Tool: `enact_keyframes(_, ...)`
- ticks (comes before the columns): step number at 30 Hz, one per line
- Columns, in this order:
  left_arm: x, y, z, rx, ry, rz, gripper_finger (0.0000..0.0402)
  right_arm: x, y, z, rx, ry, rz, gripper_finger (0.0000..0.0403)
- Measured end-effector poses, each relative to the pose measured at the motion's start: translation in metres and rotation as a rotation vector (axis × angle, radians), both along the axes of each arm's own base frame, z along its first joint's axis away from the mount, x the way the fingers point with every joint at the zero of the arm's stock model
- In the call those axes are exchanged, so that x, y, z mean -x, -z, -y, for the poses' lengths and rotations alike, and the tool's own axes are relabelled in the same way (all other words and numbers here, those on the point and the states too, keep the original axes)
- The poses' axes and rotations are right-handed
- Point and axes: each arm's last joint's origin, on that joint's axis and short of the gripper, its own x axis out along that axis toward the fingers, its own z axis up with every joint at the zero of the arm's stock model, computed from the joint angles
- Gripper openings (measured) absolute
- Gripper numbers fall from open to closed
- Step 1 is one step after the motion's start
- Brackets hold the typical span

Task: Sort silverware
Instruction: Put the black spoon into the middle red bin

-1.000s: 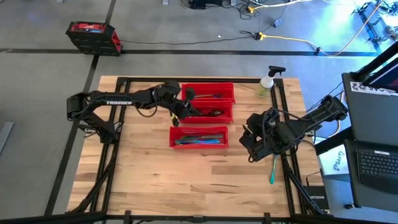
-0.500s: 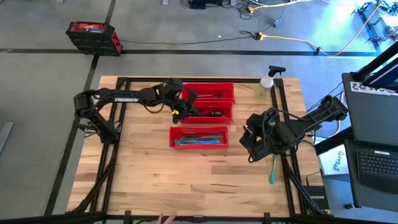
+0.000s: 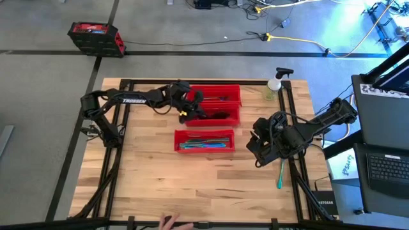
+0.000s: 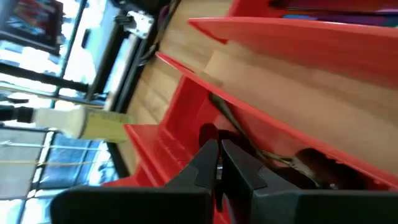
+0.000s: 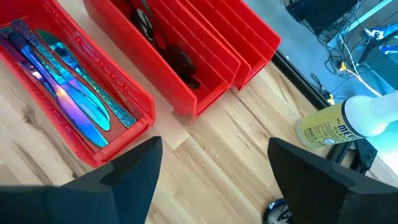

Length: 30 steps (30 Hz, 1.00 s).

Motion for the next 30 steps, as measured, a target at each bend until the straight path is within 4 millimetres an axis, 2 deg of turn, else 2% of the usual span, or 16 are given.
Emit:
enact_keyframes(5, -0.0010, -0.0020, -0.0026, -0.021, -0.040, 0.018, 0.0006, -0.0001, -0.0001, 0.0000, -0.001, 0.001, 0.002, 0.0278)
enact_keyframes(15, -0.0004, -0.0009, -0.0028, 0.092, -0.118, 0.002, 0.0021, -0.0001, -0.0001, -0.0001, -0.001, 0.001, 0.002, 0.0278)
enact_keyframes(30, -0.0002, 0.0010, 0.0009, 0.204, -0.141, -0.022, 0.0060, -0.0001, 0.0000, -0.0001, -0.002, -0.001, -0.002, 0.0278)
